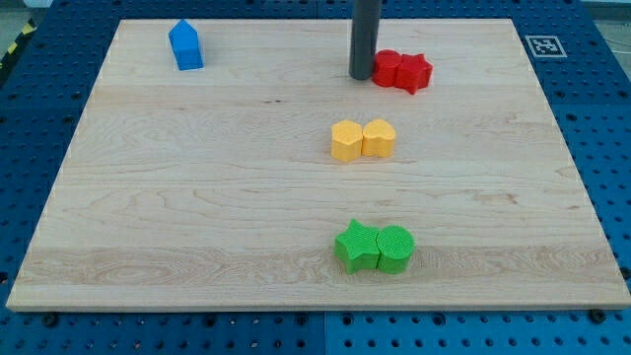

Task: Point your arm diagonally top left to the yellow hexagon

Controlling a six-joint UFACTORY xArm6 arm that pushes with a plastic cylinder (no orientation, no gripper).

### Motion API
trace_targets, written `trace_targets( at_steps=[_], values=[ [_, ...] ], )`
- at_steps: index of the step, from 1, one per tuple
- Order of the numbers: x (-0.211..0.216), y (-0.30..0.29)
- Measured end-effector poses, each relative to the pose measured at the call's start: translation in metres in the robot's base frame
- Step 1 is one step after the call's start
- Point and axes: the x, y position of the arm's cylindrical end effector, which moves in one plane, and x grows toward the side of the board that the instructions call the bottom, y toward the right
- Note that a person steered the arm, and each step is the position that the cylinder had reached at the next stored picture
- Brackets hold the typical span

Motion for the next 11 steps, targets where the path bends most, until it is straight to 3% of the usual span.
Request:
trace_targets(
  at_steps=[2,4,11],
  values=[
    [0.000,0.032],
    [-0.009,-0.043],
    [-0.001,-0.090]
  ],
)
